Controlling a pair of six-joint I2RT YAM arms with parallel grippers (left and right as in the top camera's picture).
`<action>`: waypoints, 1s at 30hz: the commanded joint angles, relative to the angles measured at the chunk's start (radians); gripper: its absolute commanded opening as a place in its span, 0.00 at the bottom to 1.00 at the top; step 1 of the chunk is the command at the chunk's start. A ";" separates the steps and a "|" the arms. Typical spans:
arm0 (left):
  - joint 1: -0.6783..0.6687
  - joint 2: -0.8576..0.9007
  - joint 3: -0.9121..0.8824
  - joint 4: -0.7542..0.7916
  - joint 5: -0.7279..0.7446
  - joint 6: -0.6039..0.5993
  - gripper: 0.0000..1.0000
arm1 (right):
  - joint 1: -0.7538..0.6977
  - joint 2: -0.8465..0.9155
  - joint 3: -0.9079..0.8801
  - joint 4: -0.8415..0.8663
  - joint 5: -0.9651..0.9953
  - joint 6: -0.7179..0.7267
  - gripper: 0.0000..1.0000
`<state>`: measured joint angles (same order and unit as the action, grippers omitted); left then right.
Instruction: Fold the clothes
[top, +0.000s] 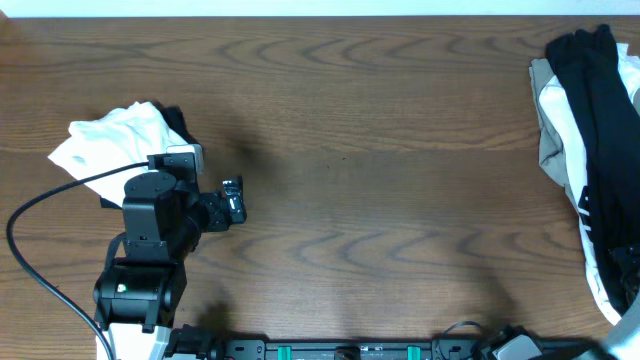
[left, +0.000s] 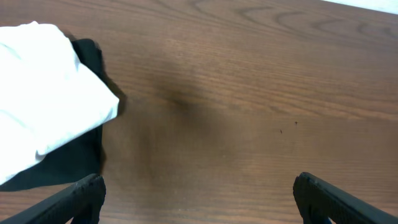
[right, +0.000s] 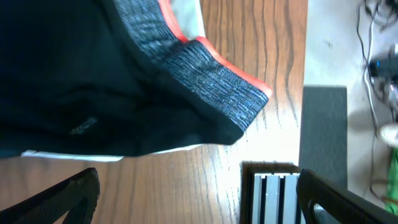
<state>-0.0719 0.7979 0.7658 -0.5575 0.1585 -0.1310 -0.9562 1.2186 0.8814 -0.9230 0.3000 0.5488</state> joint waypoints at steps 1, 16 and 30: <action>0.005 -0.002 0.024 0.001 0.011 -0.005 0.98 | -0.021 0.068 0.005 0.023 -0.020 0.004 0.99; 0.005 -0.002 0.024 0.001 0.011 -0.005 0.98 | -0.029 0.162 -0.089 0.103 0.051 0.077 0.93; 0.005 -0.002 0.024 0.001 0.011 -0.005 0.98 | -0.084 0.162 -0.162 0.214 0.032 0.082 0.89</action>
<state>-0.0719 0.7975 0.7658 -0.5575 0.1585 -0.1310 -1.0237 1.3808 0.7223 -0.7166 0.3290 0.6151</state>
